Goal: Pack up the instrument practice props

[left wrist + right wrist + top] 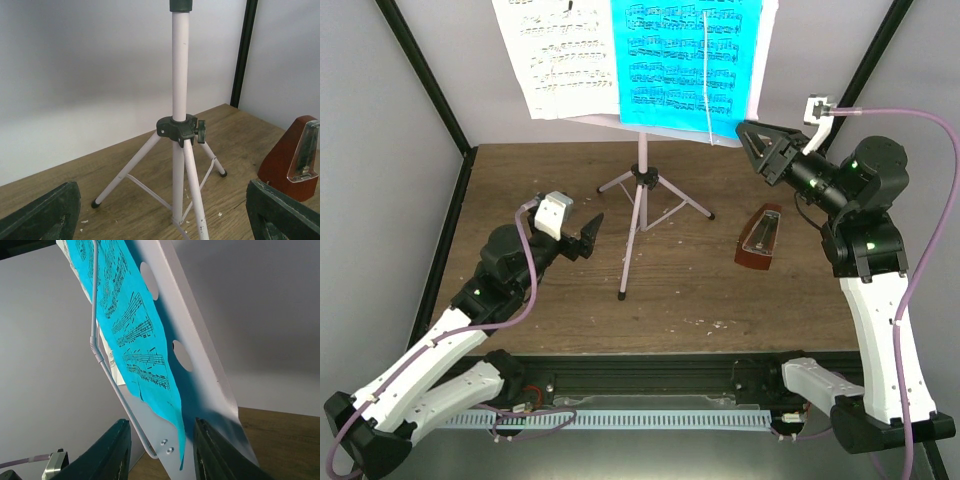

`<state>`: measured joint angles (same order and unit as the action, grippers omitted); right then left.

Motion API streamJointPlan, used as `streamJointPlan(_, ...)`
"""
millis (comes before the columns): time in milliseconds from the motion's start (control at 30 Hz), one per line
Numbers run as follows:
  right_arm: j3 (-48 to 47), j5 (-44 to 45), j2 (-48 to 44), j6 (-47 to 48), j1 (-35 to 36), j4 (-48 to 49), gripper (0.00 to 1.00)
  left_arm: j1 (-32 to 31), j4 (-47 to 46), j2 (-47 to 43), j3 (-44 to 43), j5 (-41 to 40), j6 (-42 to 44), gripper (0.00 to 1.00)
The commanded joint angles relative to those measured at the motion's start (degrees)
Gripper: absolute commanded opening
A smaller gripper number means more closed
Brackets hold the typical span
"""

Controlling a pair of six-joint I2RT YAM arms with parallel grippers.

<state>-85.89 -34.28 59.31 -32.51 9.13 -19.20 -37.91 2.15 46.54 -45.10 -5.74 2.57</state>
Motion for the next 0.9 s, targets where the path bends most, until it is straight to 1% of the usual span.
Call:
streamJointPlan(0,-0.77,0.44,-0.21,0.61,-0.34,0.31,0.35,-0.22,-1.14,0.08,-0.95,0.55,-0.31,0.91)
streamJointPlan(100,-0.96,0.33,0.16,0.87,-0.39,0.44,0.32,-0.23,-1.19,0.17,-0.95,0.53,-0.22,0.91)
streamJointPlan(433,-0.58,-0.49,1.11,0.63,0.05,1.88,0.31,-0.21,-1.14,0.39,-0.95,0.57,-0.29,0.92)
streamJointPlan(567,-0.68,-1.14,1.62,0.49,0.56,2.95,0.29,-0.22,-1.08,0.26,-0.95,0.43,-0.15,0.92)
streamJointPlan(733,-1.29,-0.58,2.48,0.58,1.13,4.21,0.25,-0.22,-1.08,0.28,-0.96,0.38,-0.14,0.92)
streamJointPlan(867,-2.30,0.28,3.53,0.87,1.78,4.73,0.25,-0.21,-1.10,0.39,-0.95,0.52,-0.13,0.92)
